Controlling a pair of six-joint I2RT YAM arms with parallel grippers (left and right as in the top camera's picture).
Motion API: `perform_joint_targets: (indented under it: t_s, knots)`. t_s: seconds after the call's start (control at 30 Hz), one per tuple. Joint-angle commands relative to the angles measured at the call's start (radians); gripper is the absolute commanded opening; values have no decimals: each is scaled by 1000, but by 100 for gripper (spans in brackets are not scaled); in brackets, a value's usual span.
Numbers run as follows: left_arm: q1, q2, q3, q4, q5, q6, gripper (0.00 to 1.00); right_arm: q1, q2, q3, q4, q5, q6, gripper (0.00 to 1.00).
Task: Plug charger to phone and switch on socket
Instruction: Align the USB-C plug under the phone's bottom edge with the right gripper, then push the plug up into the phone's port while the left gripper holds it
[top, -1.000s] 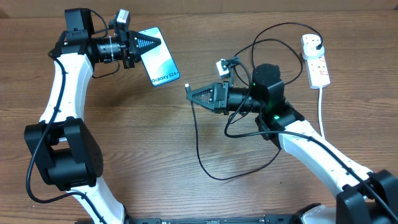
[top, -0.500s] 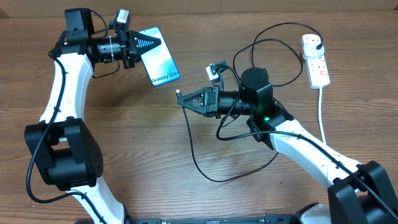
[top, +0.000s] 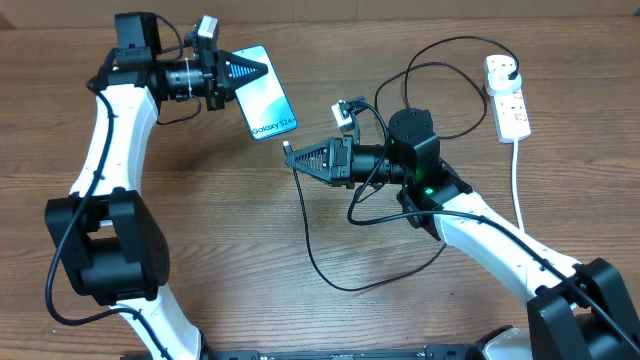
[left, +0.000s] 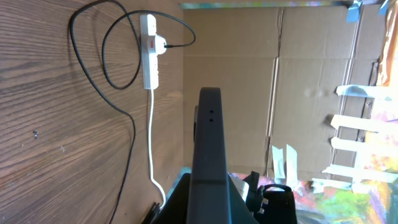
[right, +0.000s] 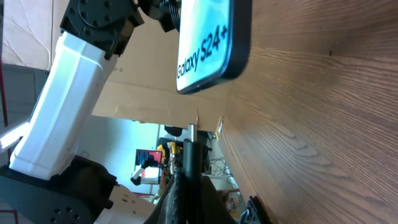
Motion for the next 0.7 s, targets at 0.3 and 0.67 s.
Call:
perform_joint_targets:
  t_s: [0.3, 0.67]
  knots:
    - [-29, 2, 12, 3, 13, -34, 4, 3, 3, -5, 11, 10, 11, 4]
    - [-33, 2, 12, 3, 17, -33, 4, 3, 3, -5, 7, 23, 10, 4]
